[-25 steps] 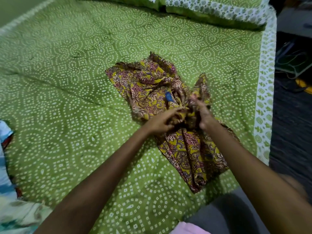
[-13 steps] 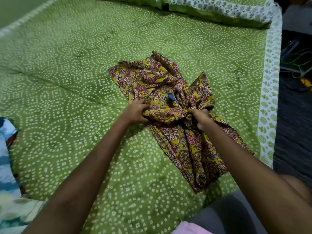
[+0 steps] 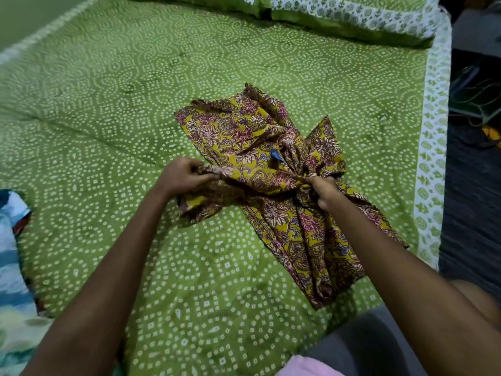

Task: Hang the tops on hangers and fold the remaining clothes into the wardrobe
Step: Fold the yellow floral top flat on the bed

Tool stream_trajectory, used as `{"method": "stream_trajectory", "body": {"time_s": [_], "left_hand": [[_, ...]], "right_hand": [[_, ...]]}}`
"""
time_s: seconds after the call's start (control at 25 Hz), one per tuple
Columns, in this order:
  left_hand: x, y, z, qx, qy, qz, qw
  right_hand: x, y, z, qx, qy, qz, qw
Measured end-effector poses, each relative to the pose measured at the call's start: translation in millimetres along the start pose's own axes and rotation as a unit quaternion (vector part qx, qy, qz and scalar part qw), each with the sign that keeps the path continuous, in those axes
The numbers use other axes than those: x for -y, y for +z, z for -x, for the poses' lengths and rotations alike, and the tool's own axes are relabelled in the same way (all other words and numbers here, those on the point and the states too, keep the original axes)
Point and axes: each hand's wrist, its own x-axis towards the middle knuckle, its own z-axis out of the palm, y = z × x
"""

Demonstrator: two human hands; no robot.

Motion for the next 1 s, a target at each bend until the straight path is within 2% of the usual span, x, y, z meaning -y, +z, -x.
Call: {"method": "stream_trajectory", "body": {"time_s": [0.08, 0.16, 0.2, 0.32, 0.4, 0.48, 0.56, 0.6, 0.64, 0.68, 0.72, 0.76, 0.8, 0.84, 0.88, 0.92, 1.0], "left_hand": [[19.3, -14.9, 7.7, 0.171, -0.101, -0.052, 0.979], [38.5, -26.9, 24.0, 0.249, -0.171, -0.022, 0.953], [45.5, -33.8, 34.5, 0.255, -0.189, 0.020, 0.948], [65.3, -64.1, 66.3, 0.192, -0.216, 0.151, 0.945], [82.6, -80.1, 77.8, 0.173, -0.266, 0.162, 0.935], [109.7, -82.3, 89.0, 0.213, -0.369, 0.061, 0.903], [129.3, -72.9, 93.0, 0.244, -0.451, -0.100, 0.853], [131.4, -64.2, 89.8, 0.232, -0.467, -0.175, 0.835], [122.4, -52.9, 83.8, 0.186, -0.458, -0.238, 0.836], [99.8, -40.1, 74.0, 0.119, -0.426, -0.262, 0.858], [70.9, -25.2, 62.0, 0.054, -0.369, -0.230, 0.899], [38.2, -9.1, 46.6, 0.010, -0.308, -0.143, 0.940], [7.9, 6.9, 28.5, 0.000, -0.256, -0.028, 0.966], [-22.5, 22.4, 9.0, 0.009, -0.219, 0.087, 0.972], [-42.3, 34.0, -11.8, 0.023, -0.206, 0.194, 0.959], [-57.6, 44.0, -35.2, 0.034, -0.223, 0.294, 0.929], [-70.6, 52.9, -76.6, 0.055, -0.295, 0.475, 0.828]], "right_hand": [[-0.4, -0.6, -0.9, -0.001, 0.002, 0.002, 1.000], [-1.4, -0.8, -1.4, 0.005, 0.004, -0.002, 1.000], [-2.2, -0.9, -2.6, 0.004, 0.002, -0.002, 1.000], [-2.8, -2.0, -3.1, -0.002, 0.000, 0.010, 1.000], [-3.1, -1.9, -2.7, -0.003, -0.002, 0.015, 1.000], [-2.8, -2.2, 2.7, 0.006, -0.011, 0.011, 1.000], [-2.7, -5.1, 9.9, 0.029, -0.018, -0.016, 0.999], [-3.2, -7.7, 14.4, 0.049, -0.018, -0.048, 0.998], [-2.4, -11.0, 20.5, 0.075, -0.013, -0.090, 0.993], [-1.7, -14.0, 25.7, 0.101, -0.007, -0.133, 0.986], [-0.6, -17.4, 30.2, 0.115, 0.000, -0.166, 0.979], [0.2, -20.9, 31.4, 0.118, 0.008, -0.188, 0.975], [0.2, -23.8, 32.9, 0.120, 0.012, -0.202, 0.972], [-0.5, -26.4, 33.5, 0.125, 0.015, -0.215, 0.968], [-1.5, -29.3, 34.2, 0.128, 0.017, -0.230, 0.965], [-3.1, -31.8, 34.4, 0.126, 0.018, -0.245, 0.961], [-6.7, -37.2, 32.3, 0.124, 0.025, -0.268, 0.955]]}}
